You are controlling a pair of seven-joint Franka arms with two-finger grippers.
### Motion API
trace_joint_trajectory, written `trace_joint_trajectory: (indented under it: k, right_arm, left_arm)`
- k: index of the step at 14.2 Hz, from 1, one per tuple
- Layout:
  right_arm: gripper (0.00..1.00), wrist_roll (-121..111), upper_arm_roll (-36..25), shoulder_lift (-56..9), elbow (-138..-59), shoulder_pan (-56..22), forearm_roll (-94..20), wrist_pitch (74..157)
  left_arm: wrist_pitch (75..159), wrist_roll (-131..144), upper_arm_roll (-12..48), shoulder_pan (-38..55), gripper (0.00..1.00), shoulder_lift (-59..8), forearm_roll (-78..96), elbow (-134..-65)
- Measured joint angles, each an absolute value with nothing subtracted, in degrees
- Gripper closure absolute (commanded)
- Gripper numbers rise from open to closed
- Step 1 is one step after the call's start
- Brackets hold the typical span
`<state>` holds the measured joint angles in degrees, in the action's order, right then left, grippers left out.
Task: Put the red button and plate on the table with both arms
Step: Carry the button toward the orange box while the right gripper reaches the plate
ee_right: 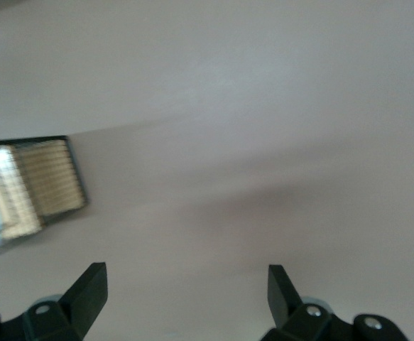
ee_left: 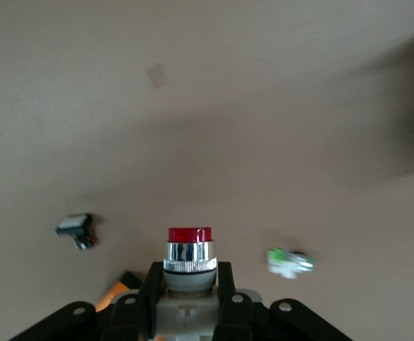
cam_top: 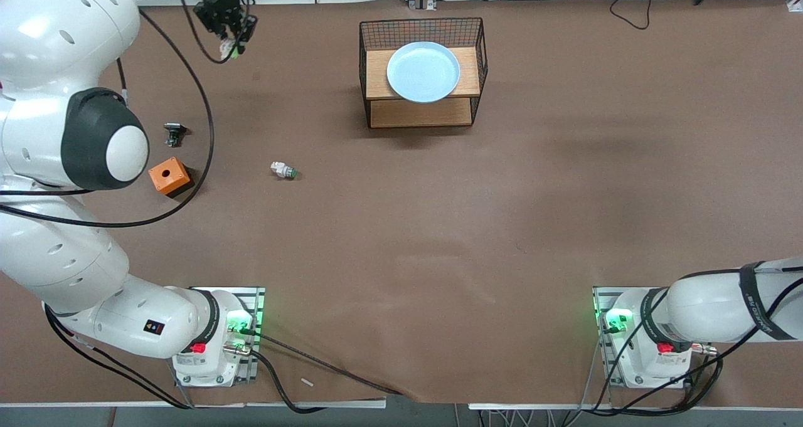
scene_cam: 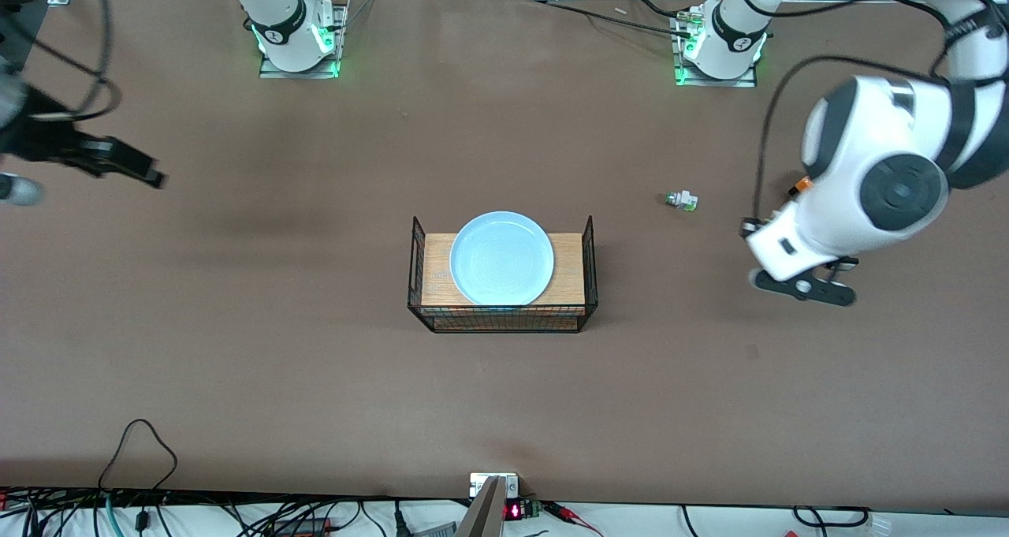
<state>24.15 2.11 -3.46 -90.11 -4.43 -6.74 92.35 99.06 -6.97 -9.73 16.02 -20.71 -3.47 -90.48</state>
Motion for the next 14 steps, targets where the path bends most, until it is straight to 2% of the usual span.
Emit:
trace_joint_trajectory:
  k: [3, 7, 10, 14]
  right_arm:
    - [0.00, 39.92, 2.97, -5.46, -90.25, -14.56, -7.29, 94.11]
    - [0.00, 55.89, 3.09, -11.51, -90.67, -24.86, -7.40, 104.23]
    - [0.00, 65.57, 3.07, -17.00, -90.73, -30.40, -7.40, 110.80]
    - [0.00, 75.42, 3.00, -22.59, -90.71, -33.43, -7.40, 117.89]
  left_arm:
    - [110.88, -12.61, -10.06, 12.42, 0.81, -20.52, -3.45, -99.55]
    - [125.62, -15.38, -10.16, 10.33, 0.81, -21.90, -3.46, -109.61]
    - [130.33, -15.81, -10.17, 9.41, 0.81, -25.48, -3.46, -111.25]
    - [136.56, -15.86, -10.15, 9.19, 0.78, -31.02, -3.46, -111.35]
